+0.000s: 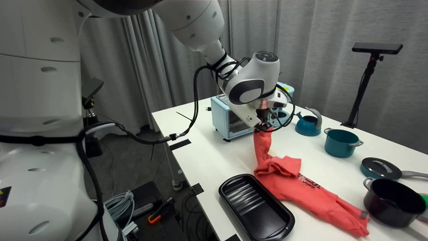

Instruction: Unfold the cloth on the table

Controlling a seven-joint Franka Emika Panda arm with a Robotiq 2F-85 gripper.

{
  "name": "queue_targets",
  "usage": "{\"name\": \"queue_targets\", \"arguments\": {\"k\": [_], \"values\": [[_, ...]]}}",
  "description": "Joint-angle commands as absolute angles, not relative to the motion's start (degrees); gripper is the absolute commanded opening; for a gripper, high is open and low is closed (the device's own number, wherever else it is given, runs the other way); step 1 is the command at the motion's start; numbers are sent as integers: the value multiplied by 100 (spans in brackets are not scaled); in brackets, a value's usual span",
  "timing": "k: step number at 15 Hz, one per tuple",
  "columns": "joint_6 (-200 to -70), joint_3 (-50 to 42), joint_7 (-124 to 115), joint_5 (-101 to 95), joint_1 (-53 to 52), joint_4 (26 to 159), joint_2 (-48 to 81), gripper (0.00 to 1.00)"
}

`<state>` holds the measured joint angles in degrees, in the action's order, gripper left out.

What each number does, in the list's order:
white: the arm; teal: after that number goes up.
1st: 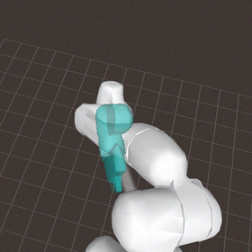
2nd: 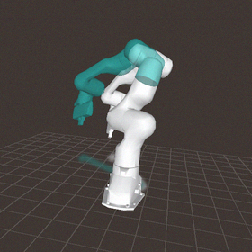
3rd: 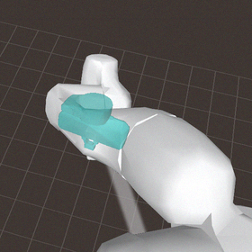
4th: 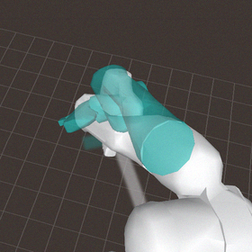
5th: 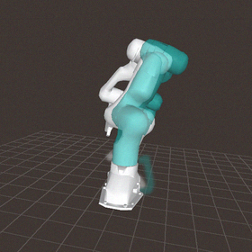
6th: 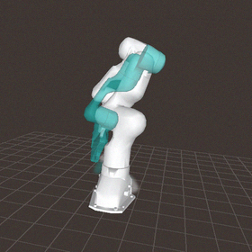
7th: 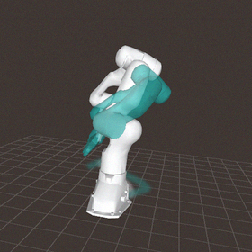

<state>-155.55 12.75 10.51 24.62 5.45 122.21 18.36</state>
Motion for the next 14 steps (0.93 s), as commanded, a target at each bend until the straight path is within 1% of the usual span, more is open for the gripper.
{"name": "queue_targets", "arguments": {"k": [1, 3, 4, 5, 7, 10, 14], "values": [[-15874, 1686, 1895, 3112, 637, 12643, 1412, 1], [-15892, 1807, 2177, 3332, 604, 12708, 1361, 1], [-15849, 1825, 2277, 3378, 583, 12736, 1333, 29], [-15847, 1825, 2349, 3395, 555, 12765, 1323, 30], [-15791, 1787, 2443, 3361, 546, 12788, 1289, 44], [-15484, 1705, 2513, 3335, 616, 12755, 1195, 68], [-15528, 1341, 2309, 3026, 583, 12684, 1213, 96]]}}
